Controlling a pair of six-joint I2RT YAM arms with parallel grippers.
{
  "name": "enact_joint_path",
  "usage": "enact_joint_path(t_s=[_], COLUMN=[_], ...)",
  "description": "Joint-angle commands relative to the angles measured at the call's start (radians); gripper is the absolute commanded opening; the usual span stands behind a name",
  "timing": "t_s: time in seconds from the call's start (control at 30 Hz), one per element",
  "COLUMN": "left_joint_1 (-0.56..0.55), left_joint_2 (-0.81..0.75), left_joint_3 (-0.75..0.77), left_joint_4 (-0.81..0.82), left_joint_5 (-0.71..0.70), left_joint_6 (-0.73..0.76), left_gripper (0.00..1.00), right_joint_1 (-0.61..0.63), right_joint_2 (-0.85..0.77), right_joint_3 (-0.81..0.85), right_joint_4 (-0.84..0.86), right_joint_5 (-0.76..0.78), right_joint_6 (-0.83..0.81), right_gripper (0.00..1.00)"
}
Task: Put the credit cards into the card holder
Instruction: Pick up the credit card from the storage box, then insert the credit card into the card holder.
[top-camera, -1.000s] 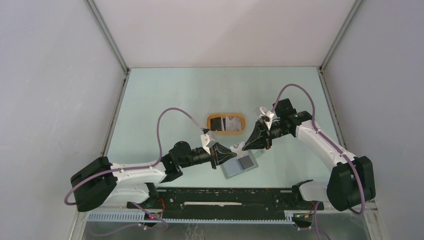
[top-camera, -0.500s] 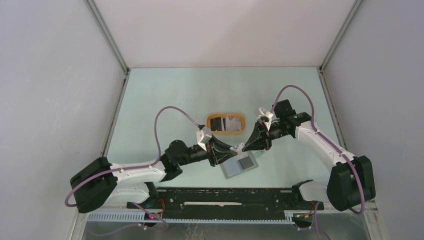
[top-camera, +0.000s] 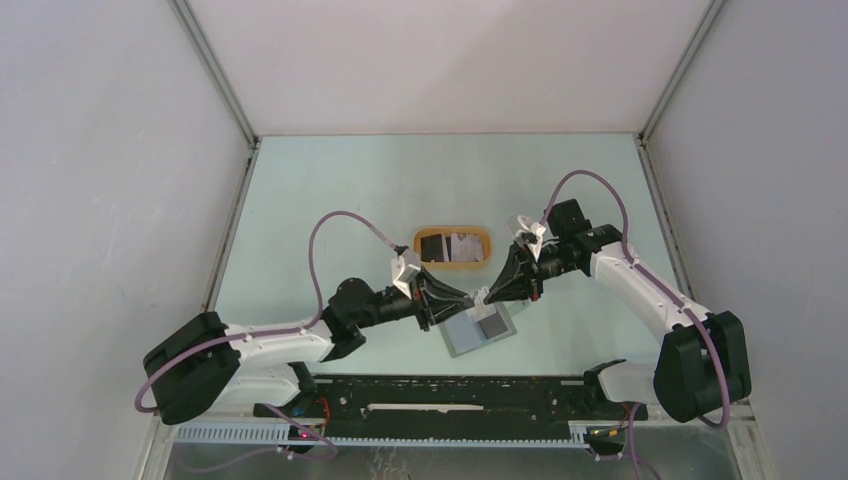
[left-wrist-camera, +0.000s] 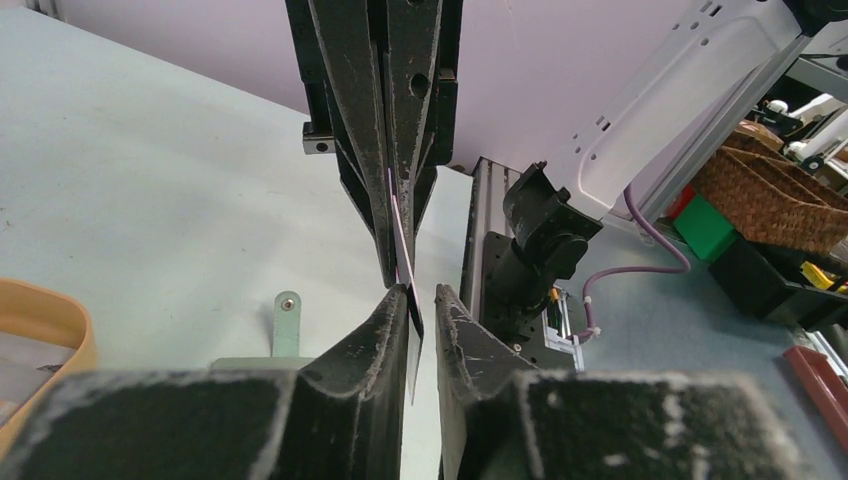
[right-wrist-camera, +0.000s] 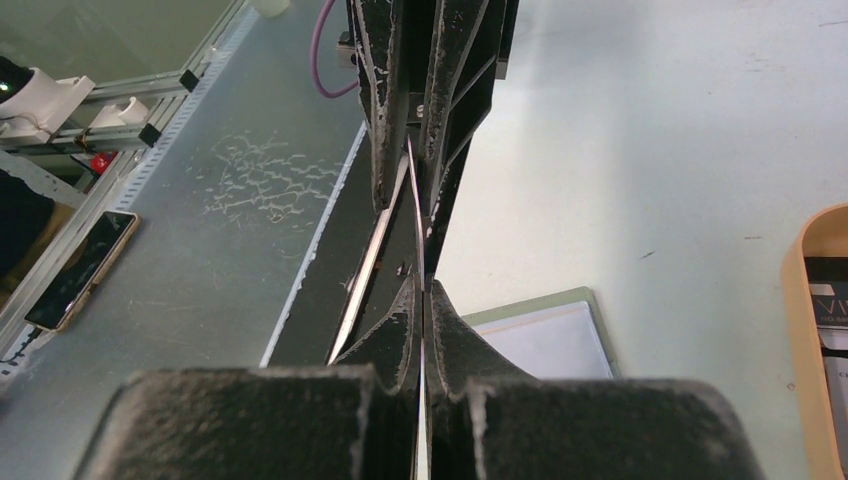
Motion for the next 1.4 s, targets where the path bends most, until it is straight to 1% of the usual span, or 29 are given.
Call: enact_joint_path(t_s=[0.0,0.03,0.1,0.13,0.17,0.2,0.27,0.3,0.33,0.37,0.43,0.5,0.53,0.6,0.7,0.8,0.9,1.13,1.27,1.37], left_joint_1=[0.005,0.008,0.017,0.024,0.031,0.037,0.053,0.061,0.068,0.073,0.082,0.089,0.094,0.101,0.112,0.125,0.128,0.129,0.128,0.131], left_joint_2=[0.005,0.008,0.015,0.020,0.025,0.026,0.025,0.022,0.020,0.018,0.019,0.039,0.057,0.101,0.183,0.277,0.342,0.471,0.502,0.520], left_joint_3=[-0.026,-0.028,-0.029,-0.031,-0.034,-0.040,-0.062,-0.079,-0.097,-0.118,-0.155,-0.184,-0.193,-0.201,-0.213,-0.239,-0.255,-0.232,-0.207,-0.208], left_joint_4=[0.063,0.063,0.059,0.057,0.057,0.056,0.057,0.057,0.057,0.056,0.057,0.057,0.057,0.066,0.125,0.234,0.295,0.368,0.370,0.372], left_joint_5=[0.029,0.028,0.026,0.026,0.025,0.023,0.018,0.010,-0.001,-0.016,-0.044,-0.066,-0.070,-0.080,-0.105,-0.130,-0.167,-0.211,-0.217,-0.223], left_joint_6=[-0.026,-0.033,-0.058,-0.081,-0.109,-0.135,-0.194,-0.224,-0.259,-0.302,-0.367,-0.434,-0.467,-0.524,-0.606,-0.688,-0.744,-0.862,-0.887,-0.892], left_gripper=[0.17,0.13,0.01,0.00,0.00,0.00,0.00,0.00,0.00,0.00,0.00,0.00,0.00,0.00,0.00,0.00,0.00,0.00,0.00,0.00], right_joint_1=[0.004,0.004,0.008,0.012,0.013,0.013,0.011,0.005,-0.004,-0.018,-0.060,-0.098,-0.110,-0.119,-0.117,-0.091,-0.051,0.029,0.068,0.094], right_joint_2=[0.004,0.005,0.006,0.006,0.006,0.006,0.003,0.001,-0.004,-0.008,-0.010,-0.006,-0.005,0.011,0.049,0.102,0.170,0.345,0.391,0.420], right_joint_3=[0.001,0.001,0.001,0.001,0.001,0.001,0.001,0.001,0.001,0.002,0.014,0.019,0.020,0.020,0.021,0.046,0.082,0.188,0.191,0.191], right_joint_4=[0.024,0.024,0.025,0.025,0.029,0.032,0.041,0.041,0.037,0.028,-0.022,-0.033,-0.032,-0.017,-0.002,-0.027,-0.046,-0.144,-0.140,-0.132], right_joint_5=[-0.006,-0.005,-0.001,0.001,0.007,0.012,0.029,0.044,0.060,0.075,0.112,0.173,0.230,0.308,0.354,0.405,0.490,0.577,0.615,0.653], right_joint_6=[0.011,0.011,0.011,0.014,0.021,0.032,0.060,0.066,0.062,0.051,0.000,-0.013,-0.009,0.025,0.079,0.087,0.111,0.135,0.139,0.152], right_gripper=[0.00,0.00,0.00,0.00,0.04,0.18,0.51,0.62,0.68,0.71,0.74,0.74,0.73,0.71,0.67,0.63,0.57,0.42,0.36,0.30])
